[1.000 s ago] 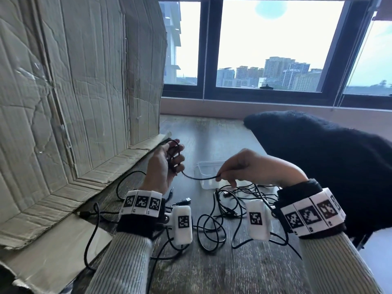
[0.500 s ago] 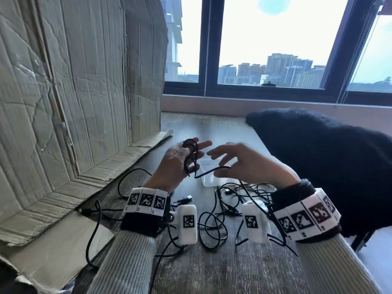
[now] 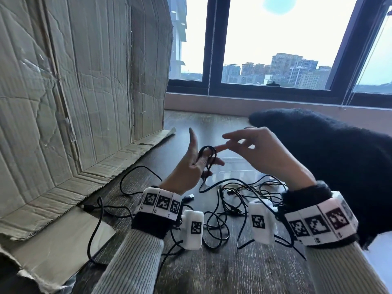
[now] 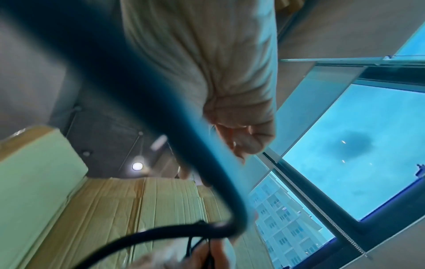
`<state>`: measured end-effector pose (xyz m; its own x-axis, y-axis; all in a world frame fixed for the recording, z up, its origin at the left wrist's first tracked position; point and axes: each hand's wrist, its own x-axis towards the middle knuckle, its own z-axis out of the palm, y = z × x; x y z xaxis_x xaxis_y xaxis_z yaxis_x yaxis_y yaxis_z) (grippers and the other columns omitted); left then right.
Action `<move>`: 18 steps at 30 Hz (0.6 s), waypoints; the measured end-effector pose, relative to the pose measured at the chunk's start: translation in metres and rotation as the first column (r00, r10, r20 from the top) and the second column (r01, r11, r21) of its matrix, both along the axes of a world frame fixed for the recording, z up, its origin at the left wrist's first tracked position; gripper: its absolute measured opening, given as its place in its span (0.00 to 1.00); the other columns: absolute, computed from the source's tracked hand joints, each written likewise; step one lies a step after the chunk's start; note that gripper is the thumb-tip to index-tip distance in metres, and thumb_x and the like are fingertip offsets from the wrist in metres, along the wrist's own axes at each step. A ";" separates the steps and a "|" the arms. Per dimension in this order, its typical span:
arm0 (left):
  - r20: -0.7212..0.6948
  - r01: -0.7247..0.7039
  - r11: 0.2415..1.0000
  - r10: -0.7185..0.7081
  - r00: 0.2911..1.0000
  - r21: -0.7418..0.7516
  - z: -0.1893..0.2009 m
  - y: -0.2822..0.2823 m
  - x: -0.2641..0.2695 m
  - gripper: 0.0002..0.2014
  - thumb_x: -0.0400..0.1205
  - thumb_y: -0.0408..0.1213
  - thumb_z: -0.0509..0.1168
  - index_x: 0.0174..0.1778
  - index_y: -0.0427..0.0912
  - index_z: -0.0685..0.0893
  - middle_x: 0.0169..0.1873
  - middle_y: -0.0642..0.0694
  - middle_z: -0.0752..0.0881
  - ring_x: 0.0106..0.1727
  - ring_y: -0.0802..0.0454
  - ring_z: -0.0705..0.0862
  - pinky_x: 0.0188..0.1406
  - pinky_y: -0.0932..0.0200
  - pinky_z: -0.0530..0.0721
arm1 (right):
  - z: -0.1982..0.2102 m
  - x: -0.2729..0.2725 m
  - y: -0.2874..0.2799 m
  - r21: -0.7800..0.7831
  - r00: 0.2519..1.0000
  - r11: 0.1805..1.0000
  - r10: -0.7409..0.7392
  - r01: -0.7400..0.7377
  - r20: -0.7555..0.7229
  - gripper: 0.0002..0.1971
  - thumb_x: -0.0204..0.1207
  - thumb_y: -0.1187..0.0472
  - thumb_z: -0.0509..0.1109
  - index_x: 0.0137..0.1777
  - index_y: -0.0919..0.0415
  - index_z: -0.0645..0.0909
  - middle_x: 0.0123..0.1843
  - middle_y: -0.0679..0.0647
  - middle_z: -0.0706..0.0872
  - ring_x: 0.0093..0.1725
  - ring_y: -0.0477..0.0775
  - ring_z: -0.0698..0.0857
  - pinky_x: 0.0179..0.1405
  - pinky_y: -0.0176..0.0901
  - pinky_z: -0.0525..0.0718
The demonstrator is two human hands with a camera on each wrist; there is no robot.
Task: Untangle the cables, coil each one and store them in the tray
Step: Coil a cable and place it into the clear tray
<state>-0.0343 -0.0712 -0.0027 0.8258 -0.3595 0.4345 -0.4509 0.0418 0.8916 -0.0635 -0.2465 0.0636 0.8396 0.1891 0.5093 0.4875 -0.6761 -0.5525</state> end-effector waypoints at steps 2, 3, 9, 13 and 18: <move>0.033 0.011 0.999 -0.012 0.999 0.036 -0.002 -0.002 0.002 0.40 0.89 0.28 0.48 0.76 0.52 0.19 0.57 0.43 0.84 0.49 0.62 0.88 0.41 0.62 0.85 | -0.006 0.006 0.006 -0.064 0.999 0.997 -0.036 0.036 0.006 0.14 0.77 0.55 0.72 0.61 0.53 0.87 0.50 0.46 0.85 0.41 0.46 0.84 0.46 0.36 0.80; 0.036 0.017 0.998 -0.019 0.999 0.057 -0.002 -0.004 0.002 0.41 0.89 0.28 0.49 0.75 0.51 0.18 0.55 0.43 0.85 0.50 0.61 0.88 0.45 0.58 0.85 | -0.009 0.008 0.008 -0.090 0.999 0.995 -0.033 0.033 -0.004 0.14 0.77 0.56 0.72 0.62 0.54 0.87 0.50 0.47 0.84 0.41 0.44 0.83 0.46 0.32 0.79; -0.092 0.068 0.987 -0.055 0.994 0.144 -0.001 -0.007 0.000 0.38 0.89 0.28 0.49 0.77 0.43 0.22 0.44 0.46 0.89 0.44 0.63 0.88 0.53 0.56 0.80 | -0.016 0.015 0.011 -0.170 1.000 0.985 -0.025 0.026 0.011 0.07 0.76 0.57 0.73 0.51 0.51 0.91 0.43 0.44 0.81 0.34 0.36 0.75 0.34 0.17 0.70; -0.101 0.109 0.990 -0.100 0.990 0.087 0.002 -0.013 -0.007 0.10 0.89 0.26 0.49 0.62 0.41 0.68 0.37 0.54 0.87 0.40 0.58 0.84 0.43 0.59 0.81 | -0.017 0.020 0.005 -0.152 0.997 0.986 -0.059 0.064 0.041 0.06 0.72 0.58 0.77 0.49 0.50 0.91 0.38 0.40 0.81 0.30 0.35 0.75 0.36 0.25 0.71; -0.265 -0.084 0.941 -0.006 0.964 -0.327 0.010 -0.001 -0.002 0.09 0.89 0.28 0.48 0.54 0.41 0.73 0.45 0.44 0.78 0.41 0.53 0.80 0.52 0.42 0.88 | -0.001 0.003 0.000 -0.135 0.993 0.991 -0.034 0.019 -0.113 0.13 0.76 0.45 0.70 0.49 0.53 0.88 0.43 0.46 0.89 0.37 0.43 0.85 0.43 0.46 0.82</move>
<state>-0.0362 -0.0721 0.0073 0.9356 -0.1970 0.2929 -0.2142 0.3429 0.9146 -0.0602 -0.2464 0.0623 0.8964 0.2260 0.3812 0.4073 -0.7592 -0.5077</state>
